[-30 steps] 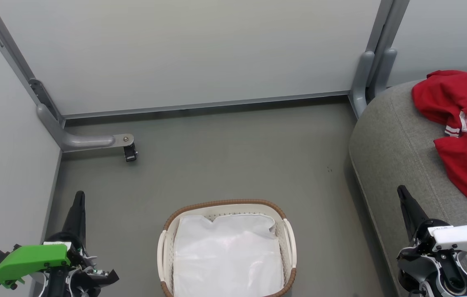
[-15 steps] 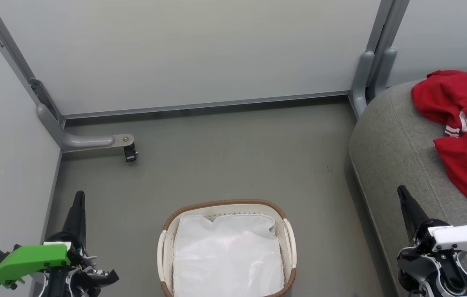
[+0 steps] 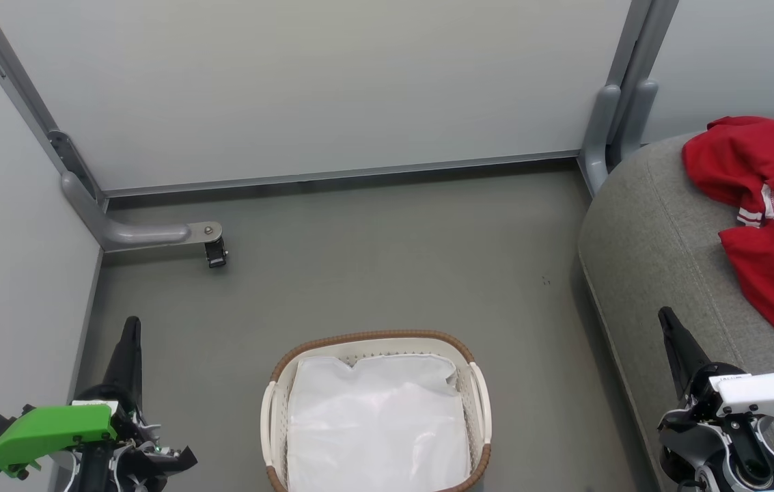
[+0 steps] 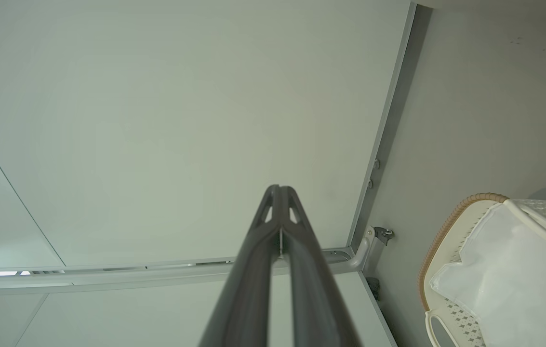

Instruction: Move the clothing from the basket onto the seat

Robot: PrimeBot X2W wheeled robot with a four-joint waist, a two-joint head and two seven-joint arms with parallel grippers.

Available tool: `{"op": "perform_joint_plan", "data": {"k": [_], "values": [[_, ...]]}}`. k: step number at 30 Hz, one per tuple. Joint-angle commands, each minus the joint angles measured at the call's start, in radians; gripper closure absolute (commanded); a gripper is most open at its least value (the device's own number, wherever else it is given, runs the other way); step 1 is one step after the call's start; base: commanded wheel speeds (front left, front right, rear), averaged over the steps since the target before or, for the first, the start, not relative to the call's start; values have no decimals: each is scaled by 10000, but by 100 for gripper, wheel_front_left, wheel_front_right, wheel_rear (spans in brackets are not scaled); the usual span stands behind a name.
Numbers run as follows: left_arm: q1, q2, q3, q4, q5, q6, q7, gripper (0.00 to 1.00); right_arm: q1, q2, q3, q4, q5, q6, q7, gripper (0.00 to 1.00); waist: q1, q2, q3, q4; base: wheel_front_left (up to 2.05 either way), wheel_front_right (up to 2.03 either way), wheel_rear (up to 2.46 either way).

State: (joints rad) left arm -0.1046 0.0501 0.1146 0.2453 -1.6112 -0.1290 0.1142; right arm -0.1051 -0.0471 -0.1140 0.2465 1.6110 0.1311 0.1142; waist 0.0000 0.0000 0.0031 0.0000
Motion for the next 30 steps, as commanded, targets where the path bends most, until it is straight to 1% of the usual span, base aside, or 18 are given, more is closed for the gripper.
{"op": "perform_joint_plan", "data": {"k": [1,30], "values": [[-86,1,18,-18,-35,-45,31,100,-61,-60,-14,-45,40,-7,30,100,0,0,0,0,0,0,0],[-86,1,17,-19,-34,-46,31,100,-61,-60,-13,-44,40,-7,29,100,0,0,0,0,0,0,0]]}}
